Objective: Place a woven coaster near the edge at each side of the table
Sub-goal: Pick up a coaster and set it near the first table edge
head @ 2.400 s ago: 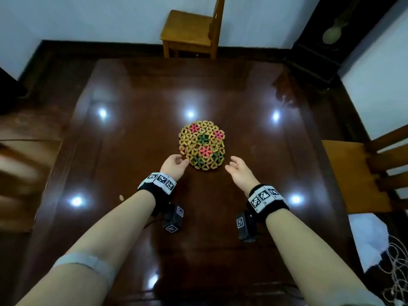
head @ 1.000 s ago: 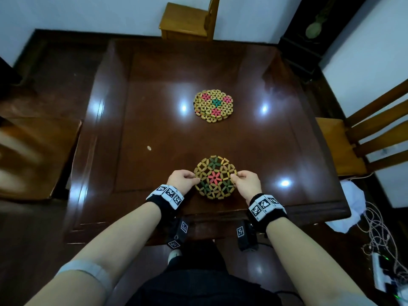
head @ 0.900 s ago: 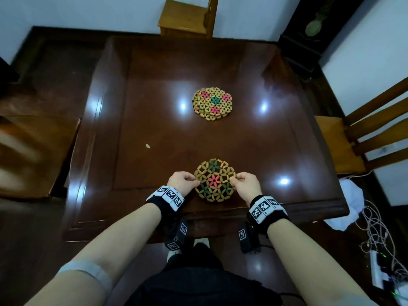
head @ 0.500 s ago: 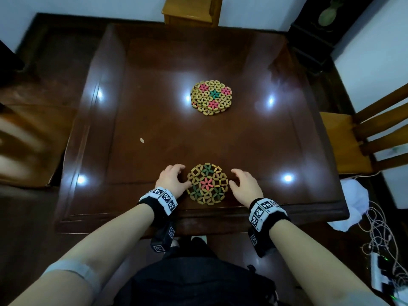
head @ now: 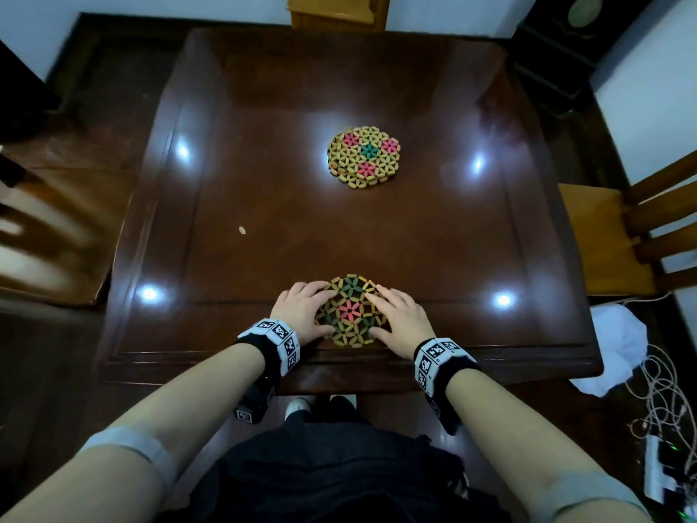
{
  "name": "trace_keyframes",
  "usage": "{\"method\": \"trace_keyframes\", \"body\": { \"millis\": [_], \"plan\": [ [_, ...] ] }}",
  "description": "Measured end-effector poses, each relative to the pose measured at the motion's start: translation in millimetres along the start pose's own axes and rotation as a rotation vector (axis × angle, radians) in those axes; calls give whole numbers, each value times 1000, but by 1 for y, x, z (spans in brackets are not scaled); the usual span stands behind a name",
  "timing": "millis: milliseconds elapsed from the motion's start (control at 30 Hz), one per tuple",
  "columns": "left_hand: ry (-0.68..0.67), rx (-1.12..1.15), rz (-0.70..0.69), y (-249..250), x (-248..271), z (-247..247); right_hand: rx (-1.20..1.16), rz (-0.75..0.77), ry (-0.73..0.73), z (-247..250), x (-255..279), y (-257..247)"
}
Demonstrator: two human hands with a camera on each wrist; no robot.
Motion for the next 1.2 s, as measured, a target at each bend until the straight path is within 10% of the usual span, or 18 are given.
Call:
{"method": "trace_keyframes", "body": {
  "millis": [1200],
  "plan": [
    [-115, 7, 2, 13, 0, -17, 33, 56, 48, -2, 5, 16]
  ]
}}
Point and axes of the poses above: each hand's wrist, its own x-axis away from the middle knuckle, its own z-axis out of the back of the hand, y = z × x, the point moved 9 cm from there along -x, towards the middle knuckle, and after that the axes turned 3 degrees about -z, right-handed, at the moved point
